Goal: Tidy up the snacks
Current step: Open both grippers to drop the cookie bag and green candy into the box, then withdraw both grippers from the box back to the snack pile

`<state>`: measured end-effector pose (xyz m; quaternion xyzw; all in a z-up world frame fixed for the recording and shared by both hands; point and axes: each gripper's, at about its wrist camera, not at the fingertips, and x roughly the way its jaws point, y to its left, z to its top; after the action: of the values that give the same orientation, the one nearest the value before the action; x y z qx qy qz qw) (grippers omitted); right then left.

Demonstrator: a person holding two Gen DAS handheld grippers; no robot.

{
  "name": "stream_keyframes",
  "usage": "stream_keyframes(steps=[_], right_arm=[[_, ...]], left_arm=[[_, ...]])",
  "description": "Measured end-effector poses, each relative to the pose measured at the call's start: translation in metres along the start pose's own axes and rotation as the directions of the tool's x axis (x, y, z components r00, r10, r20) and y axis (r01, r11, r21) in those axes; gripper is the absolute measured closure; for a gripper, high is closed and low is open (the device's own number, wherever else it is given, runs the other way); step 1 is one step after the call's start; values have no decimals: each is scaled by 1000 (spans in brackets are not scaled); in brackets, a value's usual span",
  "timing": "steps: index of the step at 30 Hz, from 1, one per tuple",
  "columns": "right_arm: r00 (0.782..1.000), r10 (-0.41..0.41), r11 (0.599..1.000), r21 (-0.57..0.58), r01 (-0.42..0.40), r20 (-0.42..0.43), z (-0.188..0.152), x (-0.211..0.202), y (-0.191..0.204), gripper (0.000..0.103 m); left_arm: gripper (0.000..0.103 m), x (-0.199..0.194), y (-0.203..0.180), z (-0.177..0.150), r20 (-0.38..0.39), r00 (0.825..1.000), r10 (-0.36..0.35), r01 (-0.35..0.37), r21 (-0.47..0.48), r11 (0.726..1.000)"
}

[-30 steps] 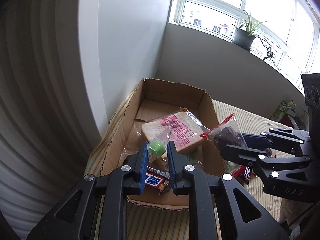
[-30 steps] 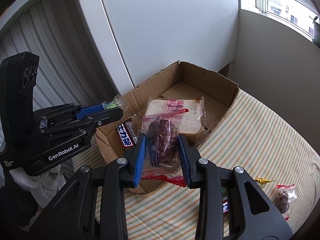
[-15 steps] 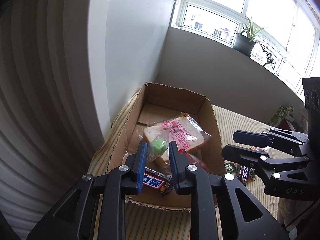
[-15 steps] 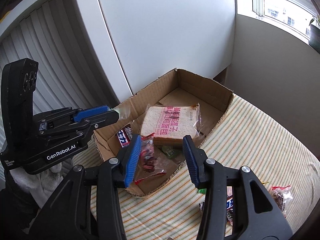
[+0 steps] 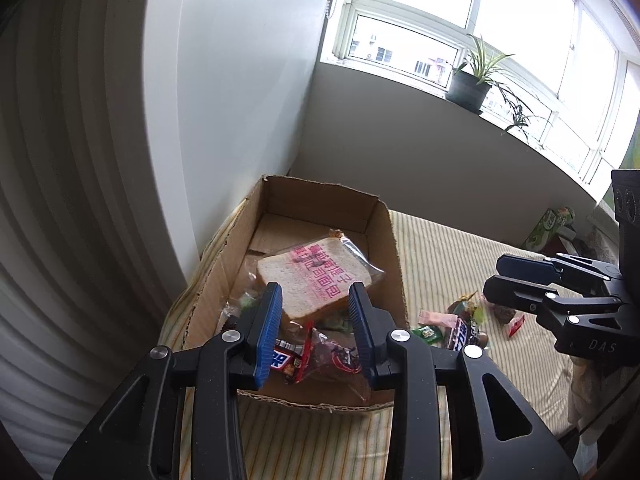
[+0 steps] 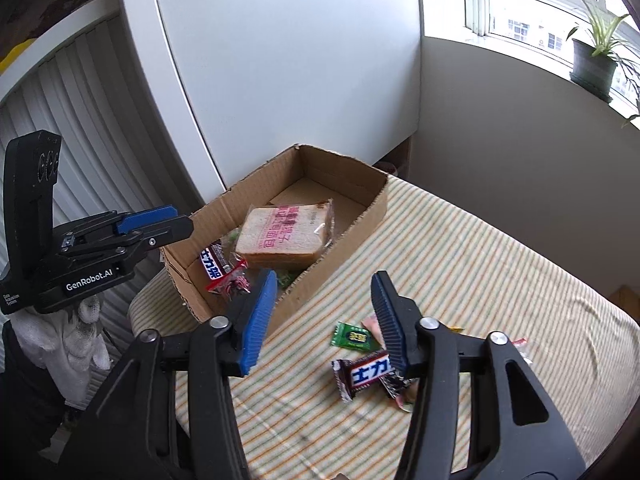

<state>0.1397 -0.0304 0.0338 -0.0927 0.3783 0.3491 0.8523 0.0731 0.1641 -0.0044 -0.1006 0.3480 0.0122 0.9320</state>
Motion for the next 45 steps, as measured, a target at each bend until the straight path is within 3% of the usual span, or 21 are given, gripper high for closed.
stream_keyframes(steps=[10,19,27,45], right_arm=[[991,-134,988,81,134,7,-31,-52,-69,42],[979,-195,964,172,202,-54,-66,-60,-126,42],[978,-186,959,200,201,-93,-84,-45,-149,42],[981,-137,964,210,164,-133,-96,-3,-171,42]], left_arm=[[70,-4,-42,-12,-10,998,-70,70,54,996],[70,6,-85,-31,-71,990,-125,133,105,986],[70,23,-126,-50,-151,974,-171,195,161,967],[70,86,-175,-56,-257,955,-151,221,269,938]])
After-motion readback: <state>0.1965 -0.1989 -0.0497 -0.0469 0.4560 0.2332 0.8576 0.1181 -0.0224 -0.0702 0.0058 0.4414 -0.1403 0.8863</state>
